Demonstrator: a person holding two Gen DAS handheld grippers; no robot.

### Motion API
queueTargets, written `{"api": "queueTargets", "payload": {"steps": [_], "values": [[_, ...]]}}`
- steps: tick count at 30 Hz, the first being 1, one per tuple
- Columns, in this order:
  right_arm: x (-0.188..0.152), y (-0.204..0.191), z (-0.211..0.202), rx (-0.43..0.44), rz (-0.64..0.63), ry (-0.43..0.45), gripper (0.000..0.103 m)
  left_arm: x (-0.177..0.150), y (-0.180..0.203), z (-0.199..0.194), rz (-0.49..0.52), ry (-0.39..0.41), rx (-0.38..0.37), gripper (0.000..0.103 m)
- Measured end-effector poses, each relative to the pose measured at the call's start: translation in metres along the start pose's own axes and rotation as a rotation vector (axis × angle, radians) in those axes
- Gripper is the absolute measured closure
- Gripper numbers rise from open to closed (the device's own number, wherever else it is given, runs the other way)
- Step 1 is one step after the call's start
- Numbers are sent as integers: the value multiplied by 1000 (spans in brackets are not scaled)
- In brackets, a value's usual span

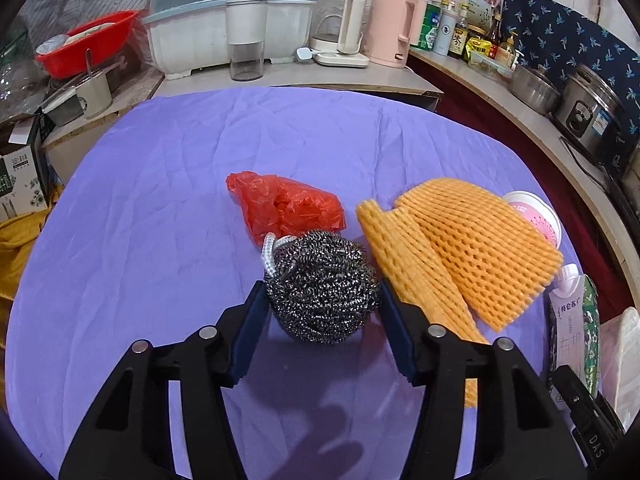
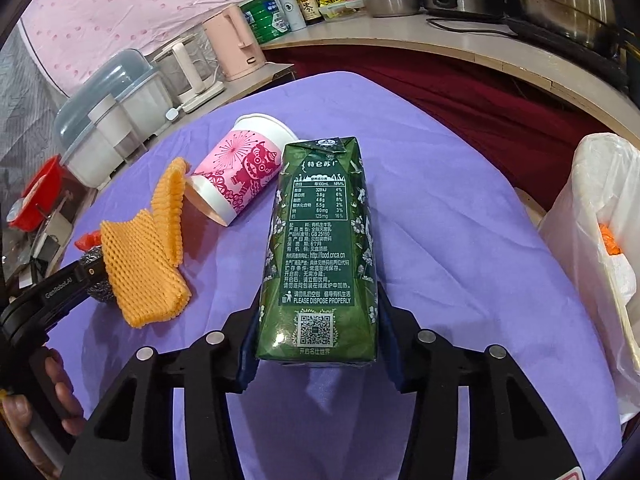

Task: Collect trash
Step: 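Grasp the steel wool scrubber with the left tool while the right tool grasps the green carton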

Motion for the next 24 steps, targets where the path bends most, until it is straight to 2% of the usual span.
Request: {"api": "queueTargets", "payload": {"steps": [7, 14, 24], "values": [[-5, 2, -20, 24, -23, 21, 56, -20, -2, -17, -18, -6, -15, 52], [-10, 9, -53, 52, -32, 59, 57, -46, -1, -53, -35, 17, -33, 52], [-23, 23, -106, 100, -27, 125, 57, -86, 34, -110, 20, 66, -83, 52]]}}
Point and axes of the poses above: each gripper's, at about its wrist camera, not at the fingertips, and z roughly the way its jaws point, y to its right, x to its top, the point moved 6 cm from there along z, roughly the way its jaws point, and after that the axes turned 13 degrees about -y, right-handed, at the moved point
